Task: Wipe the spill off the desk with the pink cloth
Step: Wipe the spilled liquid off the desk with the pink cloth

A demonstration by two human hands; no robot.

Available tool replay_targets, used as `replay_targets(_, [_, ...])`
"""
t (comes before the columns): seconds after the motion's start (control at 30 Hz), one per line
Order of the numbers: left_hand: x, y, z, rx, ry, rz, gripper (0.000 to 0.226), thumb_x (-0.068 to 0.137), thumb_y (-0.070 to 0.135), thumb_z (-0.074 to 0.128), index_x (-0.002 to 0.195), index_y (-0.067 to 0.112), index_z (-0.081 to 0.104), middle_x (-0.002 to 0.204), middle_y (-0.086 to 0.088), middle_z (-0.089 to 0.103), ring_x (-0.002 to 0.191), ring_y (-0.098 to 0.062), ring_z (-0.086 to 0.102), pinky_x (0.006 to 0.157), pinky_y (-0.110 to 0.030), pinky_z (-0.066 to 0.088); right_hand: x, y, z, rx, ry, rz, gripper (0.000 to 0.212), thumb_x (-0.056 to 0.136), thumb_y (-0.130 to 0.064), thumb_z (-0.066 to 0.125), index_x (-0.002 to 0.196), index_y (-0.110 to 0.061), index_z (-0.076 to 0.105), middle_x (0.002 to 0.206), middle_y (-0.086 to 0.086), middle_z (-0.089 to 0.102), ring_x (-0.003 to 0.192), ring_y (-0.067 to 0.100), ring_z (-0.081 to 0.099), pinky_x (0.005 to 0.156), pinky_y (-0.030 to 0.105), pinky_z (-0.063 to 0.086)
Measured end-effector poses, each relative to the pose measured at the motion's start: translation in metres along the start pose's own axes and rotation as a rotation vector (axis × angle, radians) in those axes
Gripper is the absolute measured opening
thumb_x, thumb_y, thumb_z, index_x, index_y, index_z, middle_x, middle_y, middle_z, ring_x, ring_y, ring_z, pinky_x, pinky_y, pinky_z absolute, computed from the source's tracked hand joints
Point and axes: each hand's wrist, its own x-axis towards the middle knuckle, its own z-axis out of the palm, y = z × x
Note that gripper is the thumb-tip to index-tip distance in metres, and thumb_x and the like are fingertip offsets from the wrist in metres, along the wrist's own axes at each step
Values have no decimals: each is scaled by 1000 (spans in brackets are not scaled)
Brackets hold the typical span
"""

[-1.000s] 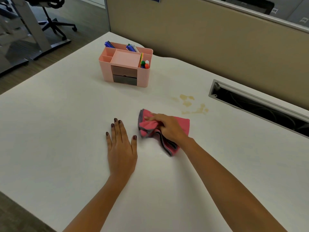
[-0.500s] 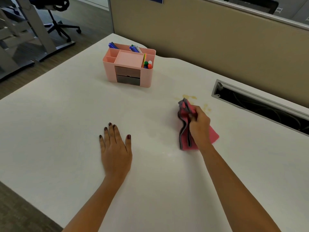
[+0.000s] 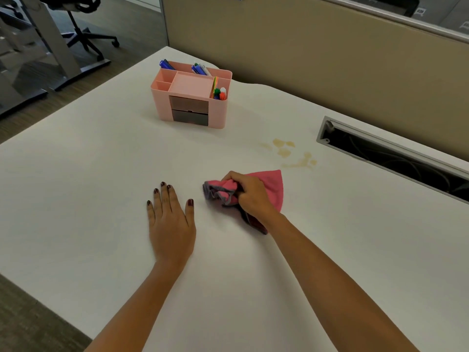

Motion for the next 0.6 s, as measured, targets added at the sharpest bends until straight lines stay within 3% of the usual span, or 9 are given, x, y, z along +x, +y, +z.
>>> replay_targets(0.23, [0, -1, 0, -4, -3, -8, 69, 98, 46, 9, 146, -1, 28, 154, -16, 28, 144, -30, 23, 119, -45, 16, -28, 7, -6, 78, -99, -14, 35, 74, 12, 52, 85, -17, 68, 80, 8, 71, 78, 26, 66, 68, 39, 52])
replay_targets(0.4, [-1, -1, 0, -7, -3, -7, 70, 98, 46, 8, 146, 0, 26, 155, -15, 26, 145, -29, 21, 119, -44, 15, -52, 9, -11, 165, -121, 39, 24, 83, 9, 51, 85, -10, 65, 78, 15, 66, 72, 19, 58, 66, 31, 44])
replay_targets(0.47, [-1, -1, 0, -11, -3, -5, 70, 98, 46, 8, 146, 0, 26, 155, -15, 26, 145, -29, 21, 119, -44, 15, -59, 4, -20, 240, -159, 66, 17, 91, 2, 50, 86, -5, 65, 77, 8, 64, 73, 14, 56, 68, 27, 42])
replay_targets(0.5, [-1, -1, 0, -13, -5, -4, 70, 97, 47, 7, 146, 0, 26, 155, -15, 26, 145, -29, 21, 119, -44, 15, -62, 3, -26, 311, -162, 106, 24, 92, 4, 46, 88, -8, 67, 78, 0, 66, 76, 10, 59, 70, 22, 45])
replay_targets(0.53, [-1, 0, 0, -14, -6, -3, 70, 97, 46, 8, 146, 0, 26, 155, -15, 26, 145, -29, 21, 119, -45, 15, -65, 1, -31, 401, -134, 151, 37, 90, 10, 42, 91, -15, 69, 80, -9, 70, 80, 6, 64, 72, 18, 48])
replay_targets(0.6, [-2, -1, 0, -16, -5, -1, 69, 98, 46, 8, 146, 0, 25, 155, -15, 25, 145, -29, 20, 119, -45, 15, -69, 4, -39, 507, 104, 169, 51, 86, 15, 43, 94, -28, 69, 86, -11, 73, 88, 5, 67, 78, 20, 51])
